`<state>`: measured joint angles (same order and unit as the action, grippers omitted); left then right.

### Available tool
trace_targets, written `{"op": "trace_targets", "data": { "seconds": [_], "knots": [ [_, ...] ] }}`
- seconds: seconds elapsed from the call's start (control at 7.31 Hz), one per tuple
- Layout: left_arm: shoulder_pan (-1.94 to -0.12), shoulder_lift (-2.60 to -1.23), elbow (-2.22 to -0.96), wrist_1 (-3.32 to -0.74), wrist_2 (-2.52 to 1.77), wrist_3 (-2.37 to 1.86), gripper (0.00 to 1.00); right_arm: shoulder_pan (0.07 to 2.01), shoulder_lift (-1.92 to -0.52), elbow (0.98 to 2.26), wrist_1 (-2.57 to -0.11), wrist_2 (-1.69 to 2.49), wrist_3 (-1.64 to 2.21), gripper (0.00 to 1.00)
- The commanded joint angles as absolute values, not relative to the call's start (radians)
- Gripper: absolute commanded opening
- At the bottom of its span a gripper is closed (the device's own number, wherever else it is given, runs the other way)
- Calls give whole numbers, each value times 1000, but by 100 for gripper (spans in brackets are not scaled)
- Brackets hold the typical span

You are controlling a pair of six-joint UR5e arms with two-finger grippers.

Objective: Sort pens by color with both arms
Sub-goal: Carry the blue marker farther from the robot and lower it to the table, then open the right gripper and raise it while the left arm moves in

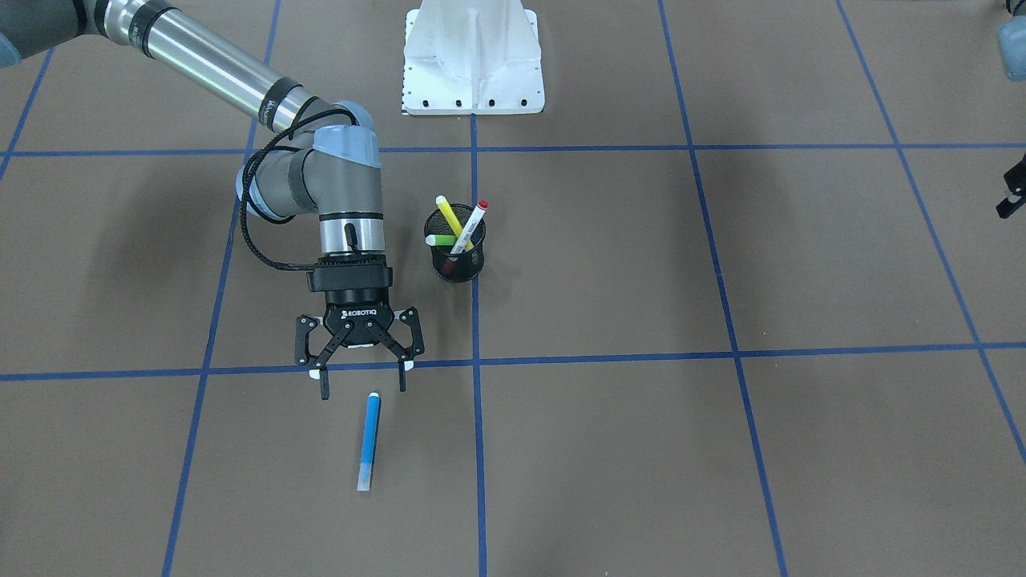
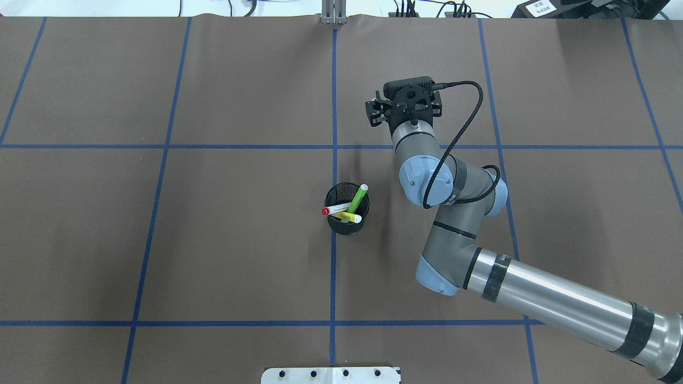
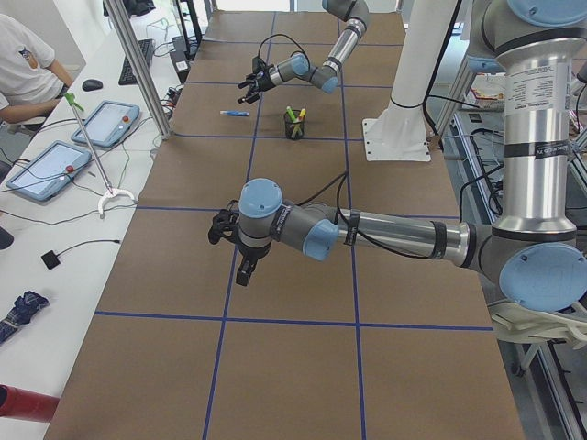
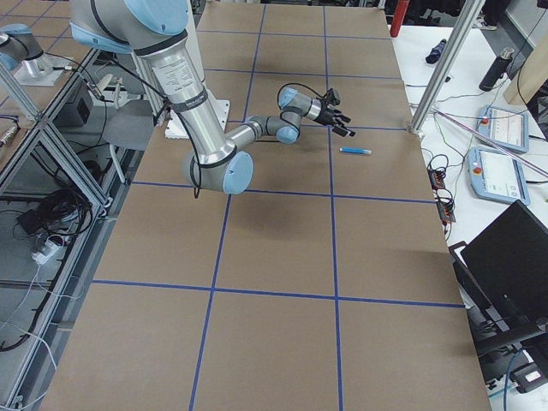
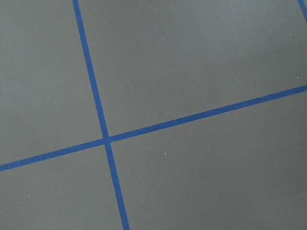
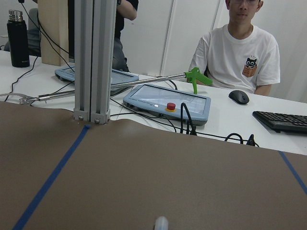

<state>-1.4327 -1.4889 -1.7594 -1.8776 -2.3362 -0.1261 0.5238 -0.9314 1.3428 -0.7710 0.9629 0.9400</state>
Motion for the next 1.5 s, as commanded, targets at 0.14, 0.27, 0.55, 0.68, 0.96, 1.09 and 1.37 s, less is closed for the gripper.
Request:
{"op": "trace_targets", "data": {
  "seconds": [0.14, 0.27, 0.55, 0.68, 0.96, 1.09, 1.37],
  "knots": [
    [-1431, -1489, -1761, -1878, -2336, -133, 100, 535, -980, 1541, -767, 1200, 1024, 100],
    [-1430, -1489, -1759, -1876, -2336, -133, 100, 538, -989, 1604, -769, 1268, 1151, 100],
    [-1427, -1494, -1766, -1879, -2345, -174, 100, 551, -1011, 1650, -772, 1383, 1246, 100],
    [-1431, -1488, -1784, -1902, -2358, -207, 100, 605, -1055, 1690, -775, 1504, 1246, 100],
    [-1421, -1520, -1837, -1926, -2436, -461, 100, 760, -1132, 1724, -778, 1784, 1243, 100],
    [-1387, -1526, -1864, -1972, -2437, -577, 100, 819, -1167, 1724, -775, 1869, 1238, 100],
    [-1239, -1659, -1902, -1990, -2424, -957, 100, 963, -1257, 1714, -769, 2087, 1217, 100]
  ]
}}
